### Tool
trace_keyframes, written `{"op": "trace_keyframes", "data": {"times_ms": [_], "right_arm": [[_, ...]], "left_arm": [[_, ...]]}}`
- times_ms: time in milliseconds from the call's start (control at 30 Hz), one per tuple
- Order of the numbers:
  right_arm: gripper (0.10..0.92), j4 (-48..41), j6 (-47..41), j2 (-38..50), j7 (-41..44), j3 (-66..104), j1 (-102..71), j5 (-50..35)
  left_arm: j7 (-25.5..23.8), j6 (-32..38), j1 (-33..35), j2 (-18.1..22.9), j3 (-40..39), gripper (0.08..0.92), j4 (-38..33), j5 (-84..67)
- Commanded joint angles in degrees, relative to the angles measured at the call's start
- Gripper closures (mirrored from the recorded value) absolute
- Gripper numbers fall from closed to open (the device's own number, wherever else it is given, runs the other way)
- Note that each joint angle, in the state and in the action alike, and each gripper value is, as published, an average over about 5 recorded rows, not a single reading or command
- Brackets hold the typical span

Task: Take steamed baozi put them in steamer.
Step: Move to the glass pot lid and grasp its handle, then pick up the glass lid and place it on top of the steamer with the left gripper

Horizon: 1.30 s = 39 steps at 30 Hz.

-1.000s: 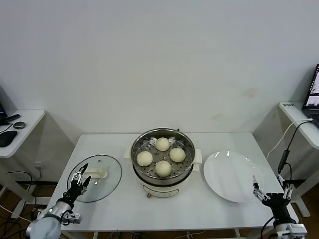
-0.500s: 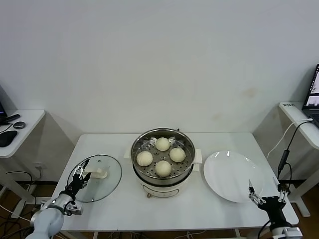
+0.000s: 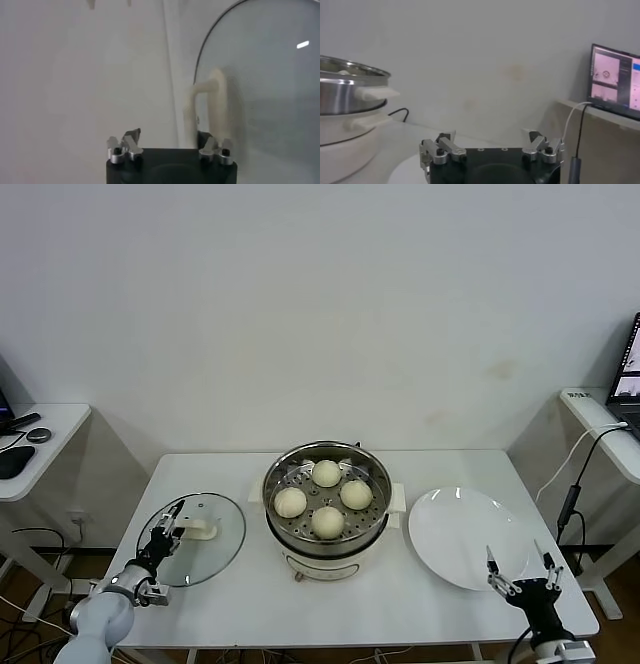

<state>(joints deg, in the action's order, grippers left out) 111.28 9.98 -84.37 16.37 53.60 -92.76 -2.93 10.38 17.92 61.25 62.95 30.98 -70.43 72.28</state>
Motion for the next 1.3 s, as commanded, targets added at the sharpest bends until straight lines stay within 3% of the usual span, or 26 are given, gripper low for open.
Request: {"op": "trace_keyframes", "data": {"times_ms": [33,467,767,1033,1300], "right_arm": [[0.203,0.63,0.45,0.03,0.22,-1.06,-0.29,0.28],[0.203,0.97,0.72,0.44,0.44,-2.03,-0.48,0.62],[0.203,1.03,1.28,1.11,1.10,-3.76,-0.97,1.88],[0.203,1.13,1.96,0.46,1.02,-6.15,-1.80,3.83],[0.203,-0.88,3.75,-0.23,0.74,-8.06,-2.08,6.25]], "left_arm": [[0.31,1.10,-1.38,0.61,-0.09,0.458,2.70,0.19],[3.25,2.50,1.62,0.35,1.02,0.821,-0.97,-3.69],[9.03,-11.09,15.95,-1.99,2.91,0.842,-21.38,-7.78],[-0.36,-28.01,27.55,-5.43,6.96,0.842,-42.45,-15.35],[-12.08,-38.15,24.36,-8.69,6.01,0.842,-54.75,-20.26]]}}
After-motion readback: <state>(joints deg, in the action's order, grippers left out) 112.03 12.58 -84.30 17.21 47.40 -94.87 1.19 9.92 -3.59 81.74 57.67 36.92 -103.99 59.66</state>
